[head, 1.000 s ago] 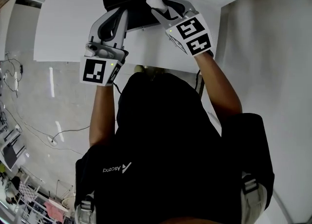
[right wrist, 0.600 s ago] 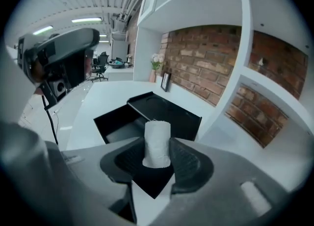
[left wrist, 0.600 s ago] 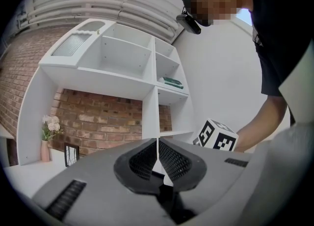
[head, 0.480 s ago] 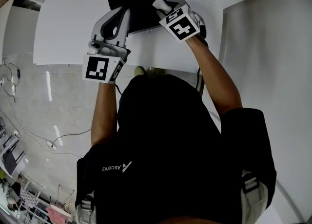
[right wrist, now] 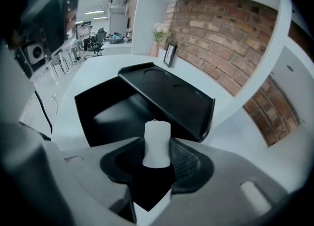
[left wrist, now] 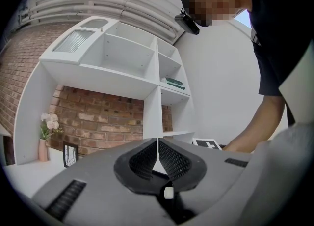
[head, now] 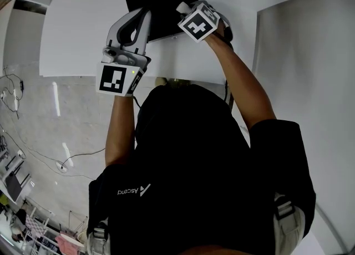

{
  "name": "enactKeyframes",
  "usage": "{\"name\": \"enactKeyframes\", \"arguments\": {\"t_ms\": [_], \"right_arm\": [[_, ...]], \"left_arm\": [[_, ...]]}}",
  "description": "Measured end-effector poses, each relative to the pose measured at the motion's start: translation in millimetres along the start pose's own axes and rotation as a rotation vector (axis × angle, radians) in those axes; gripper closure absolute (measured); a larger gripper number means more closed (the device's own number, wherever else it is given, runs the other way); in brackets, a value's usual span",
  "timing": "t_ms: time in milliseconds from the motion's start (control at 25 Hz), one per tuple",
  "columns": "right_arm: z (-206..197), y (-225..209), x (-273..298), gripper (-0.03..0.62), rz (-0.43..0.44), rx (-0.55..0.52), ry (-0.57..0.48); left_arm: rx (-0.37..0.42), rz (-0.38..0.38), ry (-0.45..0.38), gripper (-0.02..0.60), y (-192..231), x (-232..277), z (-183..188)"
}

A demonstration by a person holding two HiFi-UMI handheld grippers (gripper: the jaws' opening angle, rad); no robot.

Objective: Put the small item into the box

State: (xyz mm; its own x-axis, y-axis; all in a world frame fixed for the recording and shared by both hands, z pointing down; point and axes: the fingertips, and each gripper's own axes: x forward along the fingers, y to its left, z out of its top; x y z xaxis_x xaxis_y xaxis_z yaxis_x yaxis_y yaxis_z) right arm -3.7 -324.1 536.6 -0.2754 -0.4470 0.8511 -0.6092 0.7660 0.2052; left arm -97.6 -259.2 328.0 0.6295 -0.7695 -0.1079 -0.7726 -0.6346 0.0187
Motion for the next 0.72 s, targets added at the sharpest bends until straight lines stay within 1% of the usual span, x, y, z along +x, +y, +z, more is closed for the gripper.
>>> {"name": "enactKeyframes", "arguments": {"t_ms": [240, 440, 640, 720], "right_arm": [[-11.5, 4.1, 15.3, 0.431, -0.014, -0.038, 0.066], [-16.9, 1.8, 28.3, 0.431, -0.05, -0.076, 0.121], [-27.0, -5.2, 22.7, 0.428, -0.075, -0.093, 0.133], [-29.5, -5.6, 21.5, 0.423, -0.078, -0.097, 0.134]], "left_arm": [[0.001, -0.004, 0.006, 0.574, 0.0, -4.1, -3.4], [0.0, -0.009, 0.014, 0.574, 5.3, -5.9, -5.4], [-0.014, -0.009, 0.009, 0.574, -6.3, -0.3, -1.0], [-0.007, -0.015, 0.015, 0.574, -9.6, -0.3, -4.3]]}}
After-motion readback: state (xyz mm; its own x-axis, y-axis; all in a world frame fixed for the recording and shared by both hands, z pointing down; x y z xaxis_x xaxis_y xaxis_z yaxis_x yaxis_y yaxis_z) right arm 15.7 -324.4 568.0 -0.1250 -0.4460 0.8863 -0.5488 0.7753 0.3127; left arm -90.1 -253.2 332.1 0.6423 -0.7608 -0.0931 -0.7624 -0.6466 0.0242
